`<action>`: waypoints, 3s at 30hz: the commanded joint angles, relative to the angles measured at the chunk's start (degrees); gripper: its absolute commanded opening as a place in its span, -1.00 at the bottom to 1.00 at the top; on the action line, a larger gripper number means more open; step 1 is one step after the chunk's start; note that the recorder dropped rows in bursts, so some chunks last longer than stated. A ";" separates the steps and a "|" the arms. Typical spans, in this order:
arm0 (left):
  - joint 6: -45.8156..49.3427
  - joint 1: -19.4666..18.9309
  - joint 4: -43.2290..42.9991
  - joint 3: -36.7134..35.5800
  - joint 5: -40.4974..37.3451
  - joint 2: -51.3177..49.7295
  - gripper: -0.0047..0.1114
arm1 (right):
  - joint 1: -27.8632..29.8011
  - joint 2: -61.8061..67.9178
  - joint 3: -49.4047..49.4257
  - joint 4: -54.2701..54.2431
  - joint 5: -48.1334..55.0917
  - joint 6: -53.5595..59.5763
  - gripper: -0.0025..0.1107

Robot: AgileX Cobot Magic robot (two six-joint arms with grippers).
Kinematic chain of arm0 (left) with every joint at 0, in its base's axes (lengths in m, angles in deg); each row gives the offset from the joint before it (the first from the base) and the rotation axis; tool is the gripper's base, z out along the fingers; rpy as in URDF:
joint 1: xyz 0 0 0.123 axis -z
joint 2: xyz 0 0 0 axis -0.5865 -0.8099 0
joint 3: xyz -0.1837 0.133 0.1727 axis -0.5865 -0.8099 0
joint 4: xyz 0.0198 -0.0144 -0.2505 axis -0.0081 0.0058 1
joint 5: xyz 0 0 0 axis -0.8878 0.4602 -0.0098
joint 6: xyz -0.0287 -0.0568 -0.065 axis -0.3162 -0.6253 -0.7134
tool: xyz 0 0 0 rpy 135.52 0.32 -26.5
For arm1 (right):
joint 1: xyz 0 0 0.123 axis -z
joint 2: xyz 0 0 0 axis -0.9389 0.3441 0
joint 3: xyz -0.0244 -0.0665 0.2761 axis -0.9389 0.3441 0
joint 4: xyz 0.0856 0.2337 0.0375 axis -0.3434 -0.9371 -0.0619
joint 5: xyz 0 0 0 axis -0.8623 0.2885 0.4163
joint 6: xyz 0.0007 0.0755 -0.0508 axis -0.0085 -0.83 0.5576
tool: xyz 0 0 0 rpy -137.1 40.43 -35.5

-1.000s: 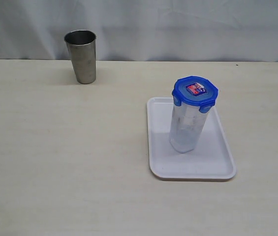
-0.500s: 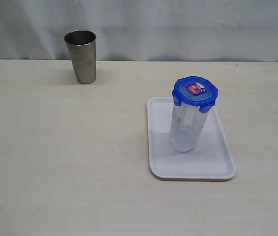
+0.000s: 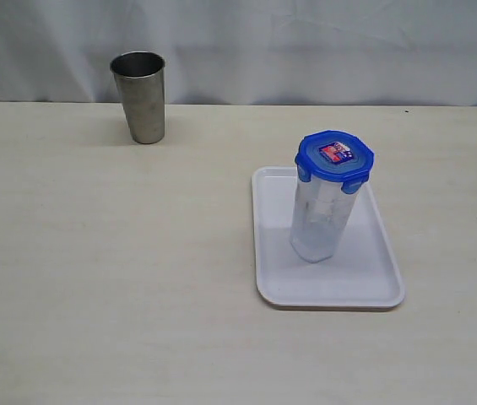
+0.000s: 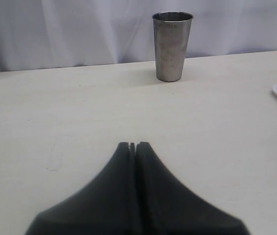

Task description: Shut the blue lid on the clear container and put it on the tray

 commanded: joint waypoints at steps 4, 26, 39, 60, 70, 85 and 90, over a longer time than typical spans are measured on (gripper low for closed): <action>-0.38 -0.26 0.05 -0.13 0.47 0.11 -0.92 | -0.02 -0.30 0.18 0.39 0.34 -0.67 -0.88; -0.38 -0.26 0.05 -0.13 0.37 0.11 -0.92 | -0.02 -0.30 0.18 0.64 0.34 -3.38 -0.88; -0.38 -0.26 0.05 -0.13 0.37 0.11 -0.92 | -0.02 -0.30 0.18 0.64 0.34 -3.68 -0.88; -0.38 -0.26 0.05 -0.13 0.37 0.11 -0.92 | -0.02 -0.30 0.18 0.64 0.34 -3.68 -0.88; -0.38 -0.26 0.05 -0.13 0.37 0.11 -0.92 | -0.02 -0.30 0.18 0.64 0.34 -3.68 -0.88; -0.38 -0.26 0.05 -0.13 0.37 0.11 -0.92 | -0.02 -0.30 0.18 0.64 0.34 -3.68 -0.88; -0.38 -0.26 0.05 -0.13 0.37 0.11 -0.92 | -0.02 -0.30 0.18 0.64 0.34 -3.68 -0.88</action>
